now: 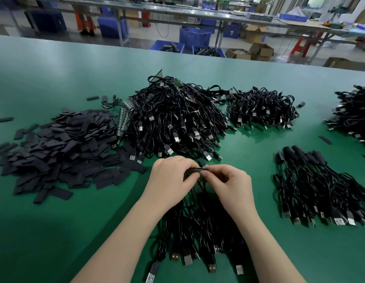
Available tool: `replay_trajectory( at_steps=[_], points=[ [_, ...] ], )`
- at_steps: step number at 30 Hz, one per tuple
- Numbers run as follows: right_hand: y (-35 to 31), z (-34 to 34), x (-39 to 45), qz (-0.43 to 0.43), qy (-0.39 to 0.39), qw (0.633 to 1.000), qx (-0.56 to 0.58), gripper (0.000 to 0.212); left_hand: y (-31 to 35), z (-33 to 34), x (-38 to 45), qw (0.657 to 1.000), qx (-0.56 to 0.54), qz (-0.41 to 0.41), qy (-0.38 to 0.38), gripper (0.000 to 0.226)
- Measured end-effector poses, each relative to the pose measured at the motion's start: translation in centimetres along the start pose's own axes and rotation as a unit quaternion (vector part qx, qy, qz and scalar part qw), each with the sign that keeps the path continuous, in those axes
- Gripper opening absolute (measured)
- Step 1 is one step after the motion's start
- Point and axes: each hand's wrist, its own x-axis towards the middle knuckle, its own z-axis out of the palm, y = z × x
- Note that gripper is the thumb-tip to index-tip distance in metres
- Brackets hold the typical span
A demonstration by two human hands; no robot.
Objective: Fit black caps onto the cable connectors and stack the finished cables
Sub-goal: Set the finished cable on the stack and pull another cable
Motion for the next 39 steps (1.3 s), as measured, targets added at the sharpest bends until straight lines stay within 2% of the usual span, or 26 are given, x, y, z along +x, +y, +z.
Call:
replay_trajectory(
  at_steps=[3, 14, 17, 20, 23, 26, 28, 30, 33, 35, 37, 39],
  points=[
    [0.0, 0.0, 0.0, -0.003, 0.002, 1.0, 0.003, 0.022, 0.3, 0.2, 0.0, 1.0, 0.013, -0.011, 0.008, 0.013],
    [0.1, 1.1, -0.4, -0.059, 0.068, 0.992, -0.092, 0.006, 1.6, 1.0, -0.3, 0.995, 0.054, -0.08, 0.039, 0.011],
    [-0.1, 0.4, -0.6, -0.019, 0.087, 0.995, -0.038, 0.012, 1.4, 1.1, -0.4, 0.994, 0.063, -0.082, 0.044, 0.013],
    [-1.0, -2.1, -0.5, 0.003, 0.148, 0.987, 0.063, 0.01, 1.0, 1.2, -0.3, 0.993, 0.078, -0.079, 0.037, 0.016],
    [-2.7, -5.3, -1.4, -0.052, 0.211, 0.959, 0.182, 0.015, 0.9, 1.4, -0.3, 0.992, 0.096, -0.074, 0.031, 0.017],
    [-4.9, -7.1, -2.8, -0.151, 0.278, 0.93, 0.186, 0.014, 0.8, 1.6, -0.4, 0.992, 0.1, -0.064, 0.033, 0.02],
    [-6.5, -7.5, -3.3, -0.212, 0.287, 0.918, 0.174, 0.009, 0.8, 1.5, -0.5, 0.991, 0.109, -0.057, 0.051, 0.03],
    [-8.2, -7.1, -3.4, -0.235, 0.249, 0.926, 0.161, 0.012, 1.0, 1.1, -0.6, 0.988, 0.101, -0.066, 0.095, 0.042],
    [-10.5, -5.2, -2.9, -0.2, 0.145, 0.956, 0.157, 0.02, 1.8, -0.2, -0.4, 0.977, -0.015, -0.083, 0.197, 0.053],
    [-11.3, -3.4, -2.3, -0.155, 0.114, 0.96, 0.205, 0.021, 2.0, -1.2, -0.3, 0.951, -0.105, -0.043, 0.286, 0.048],
    [-11.2, -2.0, -1.7, -0.067, 0.111, 0.932, 0.337, 0.017, 1.9, -2.1, -0.3, 0.922, -0.138, 0.03, 0.361, 0.041],
    [-9.9, -1.1, -0.7, 0.052, 0.118, 0.896, 0.424, 0.008, 1.7, -2.7, -0.2, 0.917, -0.083, 0.071, 0.385, 0.04]
  ],
)
